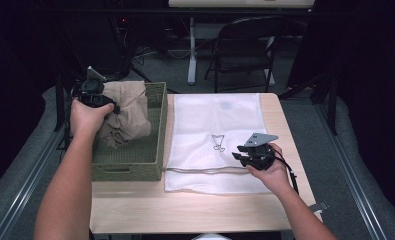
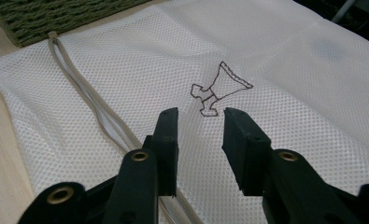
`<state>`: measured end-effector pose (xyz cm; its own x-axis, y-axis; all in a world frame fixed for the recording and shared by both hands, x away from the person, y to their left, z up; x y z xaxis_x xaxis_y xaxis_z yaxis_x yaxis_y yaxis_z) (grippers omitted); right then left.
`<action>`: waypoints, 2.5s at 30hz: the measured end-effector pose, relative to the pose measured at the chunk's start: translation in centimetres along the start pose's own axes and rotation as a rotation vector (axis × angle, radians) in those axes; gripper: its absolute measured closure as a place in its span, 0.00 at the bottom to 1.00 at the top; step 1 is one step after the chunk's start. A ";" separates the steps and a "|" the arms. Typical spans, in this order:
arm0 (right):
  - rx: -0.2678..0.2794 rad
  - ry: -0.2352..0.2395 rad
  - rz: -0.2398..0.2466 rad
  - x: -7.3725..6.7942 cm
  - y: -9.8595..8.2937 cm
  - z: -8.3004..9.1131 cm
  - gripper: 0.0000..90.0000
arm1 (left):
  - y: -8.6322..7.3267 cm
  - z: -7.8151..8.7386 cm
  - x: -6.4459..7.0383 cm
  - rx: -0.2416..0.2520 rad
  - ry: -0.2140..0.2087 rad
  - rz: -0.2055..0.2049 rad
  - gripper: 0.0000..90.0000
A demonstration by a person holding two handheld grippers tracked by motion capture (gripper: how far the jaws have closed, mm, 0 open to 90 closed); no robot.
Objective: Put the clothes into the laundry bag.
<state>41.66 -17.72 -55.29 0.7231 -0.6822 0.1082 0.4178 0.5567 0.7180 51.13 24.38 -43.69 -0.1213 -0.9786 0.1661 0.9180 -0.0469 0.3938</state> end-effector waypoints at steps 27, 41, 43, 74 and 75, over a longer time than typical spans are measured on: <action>-0.108 0.019 0.073 -1.7 -2.8 -2.0 0.74 | 0.4 3.7 3.5 0.035 -0.038 -0.098 0.76; -0.156 0.028 0.103 -2.0 -3.8 -2.8 0.71 | 0.7 4.1 5.2 0.041 -0.057 -0.130 0.76; -0.218 -0.005 0.164 -1.6 -4.1 -2.6 0.71 | 0.8 4.3 5.6 0.038 -0.060 -0.138 0.76; -0.253 -0.029 0.176 -2.2 -4.6 -4.5 0.75 | 1.0 5.7 10.3 0.045 -0.099 -0.248 0.76; -0.253 -0.030 0.182 -2.3 -4.6 -4.6 0.77 | 0.9 5.7 10.6 0.044 -0.098 -0.256 0.76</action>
<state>40.59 -16.55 -61.99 0.7835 -0.5722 0.2423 0.4093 0.7686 0.4917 48.55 15.14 -36.41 -0.3850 -0.9120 0.1417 0.8357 -0.2793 0.4728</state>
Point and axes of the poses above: each handheld gripper's, and its own axes: z roughly backward along the jaws, y roughly out of its top, x roughly to its right, the point moved 8 cm from there along -z, roughly forward along the jaws, and after that the axes turned 5 degrees about -x, right-handed, at the moved point
